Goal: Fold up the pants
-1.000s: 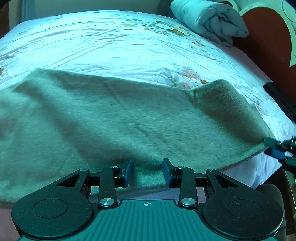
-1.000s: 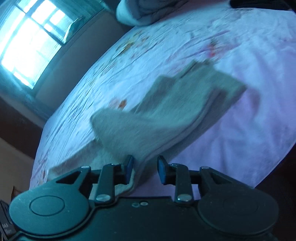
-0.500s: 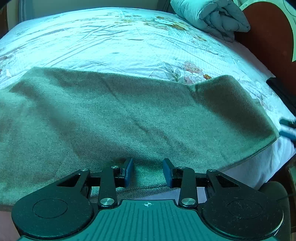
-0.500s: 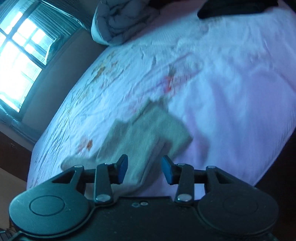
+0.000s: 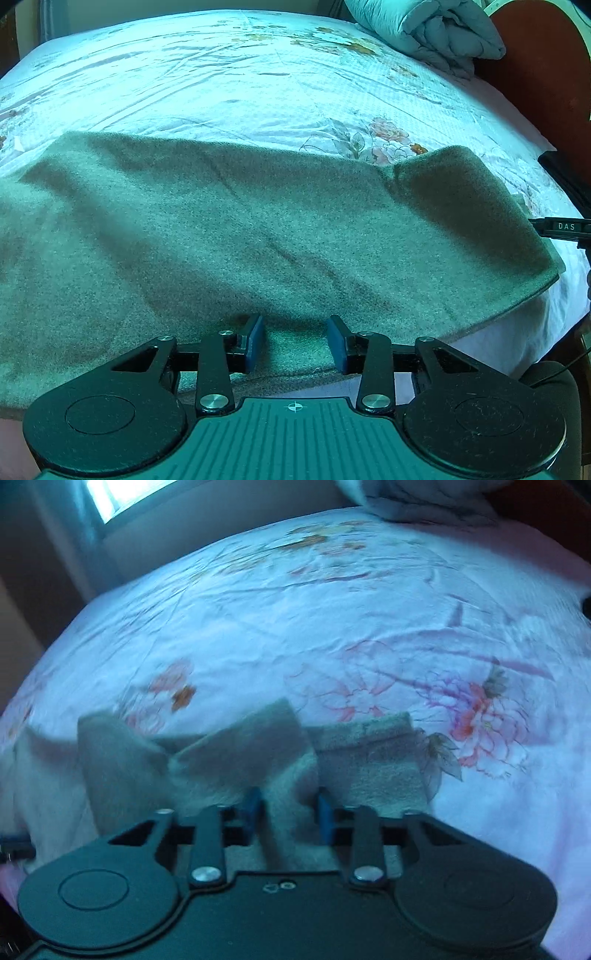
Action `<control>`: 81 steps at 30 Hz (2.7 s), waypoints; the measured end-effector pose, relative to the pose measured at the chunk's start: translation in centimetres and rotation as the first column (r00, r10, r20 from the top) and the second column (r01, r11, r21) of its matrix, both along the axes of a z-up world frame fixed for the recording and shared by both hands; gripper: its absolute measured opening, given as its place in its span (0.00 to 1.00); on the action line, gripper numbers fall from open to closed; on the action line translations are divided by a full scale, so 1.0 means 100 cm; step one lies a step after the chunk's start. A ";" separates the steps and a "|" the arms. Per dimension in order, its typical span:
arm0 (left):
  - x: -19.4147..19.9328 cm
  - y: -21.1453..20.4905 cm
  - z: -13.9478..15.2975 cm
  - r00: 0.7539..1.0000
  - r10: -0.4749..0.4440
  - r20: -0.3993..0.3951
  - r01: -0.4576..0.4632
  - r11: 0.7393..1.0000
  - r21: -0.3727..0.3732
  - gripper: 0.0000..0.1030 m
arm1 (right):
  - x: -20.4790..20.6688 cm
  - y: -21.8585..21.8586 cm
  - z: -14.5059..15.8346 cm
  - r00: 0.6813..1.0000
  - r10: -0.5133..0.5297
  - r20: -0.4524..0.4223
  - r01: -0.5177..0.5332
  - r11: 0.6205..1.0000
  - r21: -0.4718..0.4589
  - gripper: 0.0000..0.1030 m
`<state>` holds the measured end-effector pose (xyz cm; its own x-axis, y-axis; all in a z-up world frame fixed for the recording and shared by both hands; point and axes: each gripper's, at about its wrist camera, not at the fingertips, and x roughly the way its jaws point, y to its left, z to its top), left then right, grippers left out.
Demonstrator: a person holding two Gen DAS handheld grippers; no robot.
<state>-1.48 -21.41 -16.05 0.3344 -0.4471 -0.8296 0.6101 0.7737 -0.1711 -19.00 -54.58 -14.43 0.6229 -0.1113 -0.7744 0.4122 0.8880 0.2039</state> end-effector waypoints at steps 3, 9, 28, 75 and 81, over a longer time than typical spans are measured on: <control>-0.003 -0.003 0.000 1.000 -0.009 0.007 0.009 1.000 0.003 0.46 | -0.005 0.008 0.006 1.000 -0.006 0.023 0.006 1.000 -0.006 0.03; -0.003 -0.002 0.001 1.000 -0.012 0.005 0.012 1.000 -0.002 0.48 | -0.039 0.003 0.034 0.959 -0.233 0.161 0.246 0.967 -0.064 0.03; -0.003 0.001 0.004 1.000 -0.003 -0.005 0.003 1.000 -0.022 0.50 | -0.060 -0.012 0.011 0.887 -0.437 0.145 0.449 0.892 -0.053 0.19; -0.046 -0.064 0.004 0.990 -0.137 0.017 0.137 0.991 -0.007 0.50 | -0.136 0.013 -0.036 0.610 -0.772 0.176 0.585 0.589 0.557 0.09; -0.044 -0.059 0.007 0.991 -0.128 0.027 0.129 0.991 -0.039 0.50 | -0.127 0.018 -0.028 0.655 -0.732 0.188 0.610 0.659 0.440 0.09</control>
<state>-5.91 -27.32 -15.31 0.2918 -0.5203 -0.8026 0.7080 0.6817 -0.1845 -31.66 -52.74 -17.21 0.6852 -0.3948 -0.6121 0.7210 0.2480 0.6471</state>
